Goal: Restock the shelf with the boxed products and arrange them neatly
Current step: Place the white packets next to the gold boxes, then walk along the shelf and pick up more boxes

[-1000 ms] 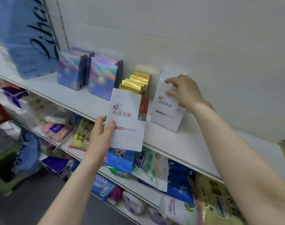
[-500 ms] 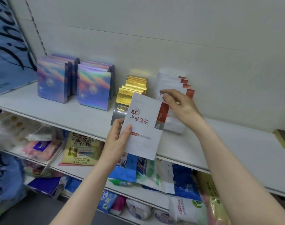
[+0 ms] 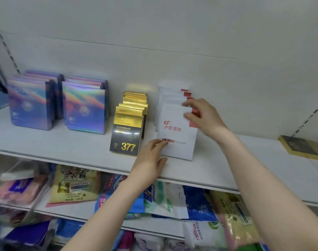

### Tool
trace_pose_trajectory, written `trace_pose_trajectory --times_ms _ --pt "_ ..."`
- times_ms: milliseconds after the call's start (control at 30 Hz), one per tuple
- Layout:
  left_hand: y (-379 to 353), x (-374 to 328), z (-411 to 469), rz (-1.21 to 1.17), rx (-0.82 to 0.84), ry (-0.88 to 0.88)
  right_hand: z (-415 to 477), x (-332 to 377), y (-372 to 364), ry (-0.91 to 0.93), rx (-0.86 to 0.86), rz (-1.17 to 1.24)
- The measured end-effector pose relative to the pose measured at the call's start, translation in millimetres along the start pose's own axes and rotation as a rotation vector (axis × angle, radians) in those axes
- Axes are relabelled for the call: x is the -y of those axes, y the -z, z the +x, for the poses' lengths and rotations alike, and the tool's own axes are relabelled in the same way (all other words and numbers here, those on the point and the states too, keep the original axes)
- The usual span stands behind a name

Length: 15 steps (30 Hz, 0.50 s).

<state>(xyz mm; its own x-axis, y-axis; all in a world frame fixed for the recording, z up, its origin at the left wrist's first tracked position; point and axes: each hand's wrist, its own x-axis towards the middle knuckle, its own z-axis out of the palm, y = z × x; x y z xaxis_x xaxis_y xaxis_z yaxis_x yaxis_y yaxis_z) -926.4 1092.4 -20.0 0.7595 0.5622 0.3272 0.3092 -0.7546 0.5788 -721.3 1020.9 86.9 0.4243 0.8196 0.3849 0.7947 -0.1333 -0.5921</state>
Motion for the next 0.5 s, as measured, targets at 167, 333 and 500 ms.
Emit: trace_pose_trajectory --times_ms 167,333,500 --pt "-10.1 4.6 9.8 0.138 0.117 0.062 3.6 -22.9 -19.6 0.087 -0.061 -0.434" --pt "-10.0 5.5 10.1 0.175 0.123 0.045 -5.6 -25.5 -25.0 0.091 -0.059 -0.486" --pt "-2.8 1.9 8.9 0.173 0.088 0.007 -48.6 -23.8 -15.2 0.022 -0.132 -0.479"
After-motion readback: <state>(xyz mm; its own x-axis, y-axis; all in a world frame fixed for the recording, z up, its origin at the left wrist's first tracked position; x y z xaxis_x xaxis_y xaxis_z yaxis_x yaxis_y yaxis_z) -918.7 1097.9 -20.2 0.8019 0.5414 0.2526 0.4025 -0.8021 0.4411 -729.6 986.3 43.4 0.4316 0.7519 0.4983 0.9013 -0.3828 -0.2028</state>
